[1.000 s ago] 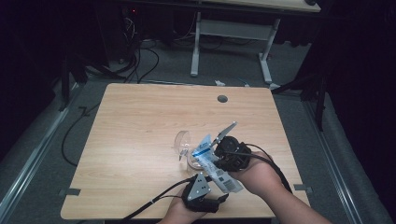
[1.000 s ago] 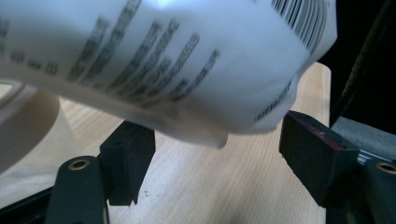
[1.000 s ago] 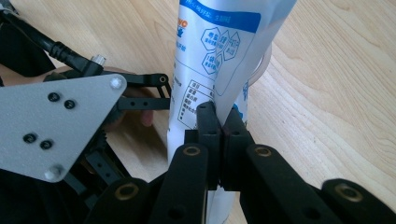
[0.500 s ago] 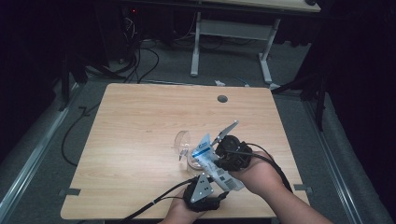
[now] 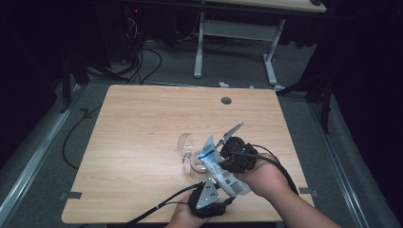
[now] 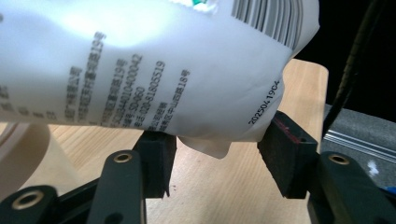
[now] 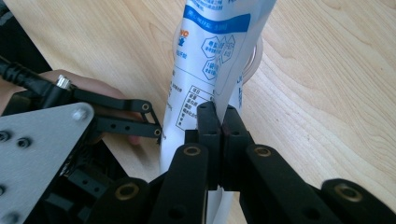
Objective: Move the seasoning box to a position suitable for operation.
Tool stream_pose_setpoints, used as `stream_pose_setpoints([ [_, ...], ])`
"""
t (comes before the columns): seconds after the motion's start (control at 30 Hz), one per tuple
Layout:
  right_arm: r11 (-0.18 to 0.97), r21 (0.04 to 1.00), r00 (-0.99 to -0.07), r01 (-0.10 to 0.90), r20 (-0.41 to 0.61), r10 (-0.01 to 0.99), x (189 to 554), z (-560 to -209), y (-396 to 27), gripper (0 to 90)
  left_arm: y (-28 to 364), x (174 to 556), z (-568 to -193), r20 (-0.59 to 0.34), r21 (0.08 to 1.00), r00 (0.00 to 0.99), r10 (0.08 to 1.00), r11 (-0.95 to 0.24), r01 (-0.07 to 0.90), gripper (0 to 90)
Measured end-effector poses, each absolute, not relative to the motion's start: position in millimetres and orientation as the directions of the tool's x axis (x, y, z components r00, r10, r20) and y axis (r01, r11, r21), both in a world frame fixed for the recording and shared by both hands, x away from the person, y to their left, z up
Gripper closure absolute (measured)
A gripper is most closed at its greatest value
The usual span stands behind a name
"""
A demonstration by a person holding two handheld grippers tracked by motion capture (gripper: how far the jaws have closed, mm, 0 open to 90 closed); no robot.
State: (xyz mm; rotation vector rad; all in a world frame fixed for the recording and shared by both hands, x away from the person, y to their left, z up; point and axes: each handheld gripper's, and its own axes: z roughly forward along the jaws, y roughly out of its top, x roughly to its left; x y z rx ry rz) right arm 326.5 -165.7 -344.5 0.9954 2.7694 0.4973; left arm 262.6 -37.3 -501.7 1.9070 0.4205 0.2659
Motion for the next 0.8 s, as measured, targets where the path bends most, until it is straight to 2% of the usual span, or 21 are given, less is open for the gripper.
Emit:
stream_pose_setpoints([
  [0.8,0.728,0.357,-0.765,0.586,-0.054,0.642,334.3,-347.5,-165.6,90.0,-35.7,258.5,-492.3,-0.007,0.937,0.913,0.407,-0.316,0.148,53.8],
])
